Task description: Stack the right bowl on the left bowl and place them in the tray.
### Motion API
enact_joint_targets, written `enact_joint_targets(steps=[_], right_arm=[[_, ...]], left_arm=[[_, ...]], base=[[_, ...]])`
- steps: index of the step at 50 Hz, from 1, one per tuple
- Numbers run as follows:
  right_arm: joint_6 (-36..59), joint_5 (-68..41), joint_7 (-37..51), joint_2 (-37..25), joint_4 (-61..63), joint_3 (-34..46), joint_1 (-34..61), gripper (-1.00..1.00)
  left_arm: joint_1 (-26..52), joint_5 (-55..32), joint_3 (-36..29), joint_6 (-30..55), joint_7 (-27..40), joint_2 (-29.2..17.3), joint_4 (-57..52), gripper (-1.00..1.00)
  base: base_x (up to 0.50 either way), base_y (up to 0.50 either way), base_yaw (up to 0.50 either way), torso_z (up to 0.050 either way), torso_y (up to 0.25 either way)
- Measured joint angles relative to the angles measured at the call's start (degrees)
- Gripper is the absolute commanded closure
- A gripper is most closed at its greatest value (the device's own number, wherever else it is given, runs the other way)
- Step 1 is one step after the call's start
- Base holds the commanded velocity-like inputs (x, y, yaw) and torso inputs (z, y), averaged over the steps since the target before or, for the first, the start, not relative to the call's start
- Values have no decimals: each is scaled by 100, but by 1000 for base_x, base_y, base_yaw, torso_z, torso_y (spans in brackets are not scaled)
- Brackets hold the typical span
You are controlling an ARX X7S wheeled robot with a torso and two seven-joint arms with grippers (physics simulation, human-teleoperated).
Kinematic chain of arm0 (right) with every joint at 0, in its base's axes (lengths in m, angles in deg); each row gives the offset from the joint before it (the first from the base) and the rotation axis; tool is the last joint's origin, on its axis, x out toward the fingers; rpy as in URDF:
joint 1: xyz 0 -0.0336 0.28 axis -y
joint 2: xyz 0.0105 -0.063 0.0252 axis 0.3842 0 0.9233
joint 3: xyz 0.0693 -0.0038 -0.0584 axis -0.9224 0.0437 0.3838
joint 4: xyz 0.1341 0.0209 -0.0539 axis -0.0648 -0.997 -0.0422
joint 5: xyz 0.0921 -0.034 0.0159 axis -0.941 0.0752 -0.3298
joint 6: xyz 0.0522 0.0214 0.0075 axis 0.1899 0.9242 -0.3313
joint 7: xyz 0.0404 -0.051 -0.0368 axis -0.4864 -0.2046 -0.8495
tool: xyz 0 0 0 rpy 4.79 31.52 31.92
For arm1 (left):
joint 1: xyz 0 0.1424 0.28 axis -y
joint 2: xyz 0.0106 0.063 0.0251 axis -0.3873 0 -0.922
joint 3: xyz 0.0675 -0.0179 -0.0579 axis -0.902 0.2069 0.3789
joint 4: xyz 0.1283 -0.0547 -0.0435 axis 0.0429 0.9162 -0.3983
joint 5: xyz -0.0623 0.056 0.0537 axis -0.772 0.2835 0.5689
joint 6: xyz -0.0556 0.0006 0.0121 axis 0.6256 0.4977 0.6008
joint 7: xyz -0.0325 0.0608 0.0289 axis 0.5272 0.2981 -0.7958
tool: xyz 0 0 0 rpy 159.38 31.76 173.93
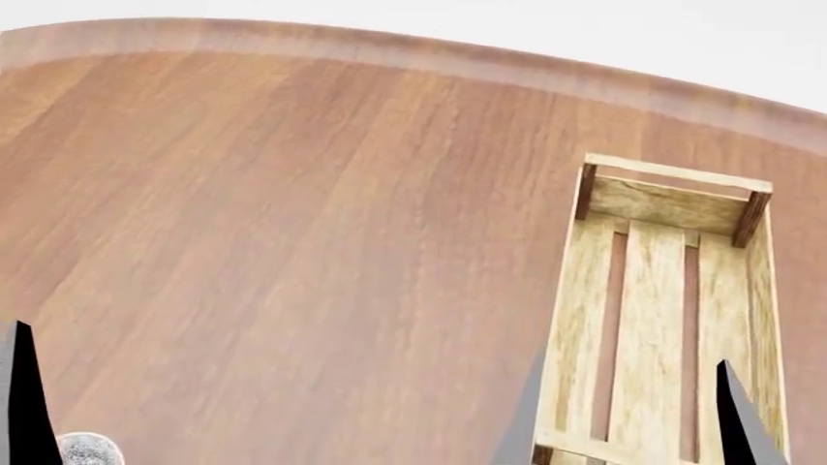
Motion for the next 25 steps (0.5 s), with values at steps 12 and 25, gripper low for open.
enact_joint_targets(steps=[12, 25], right_arm=[[-64, -42, 64, -70, -39, 28, 1, -100], [-93, -88, 132, -137, -54, 52, 14, -100]], left_arm=[[38, 23, -114, -25, 52, -60, 33, -100], [51, 50, -206, -79, 81, -101, 90, -100]], base=[[0, 0, 0, 48, -115], [0, 0, 0, 48, -115]])
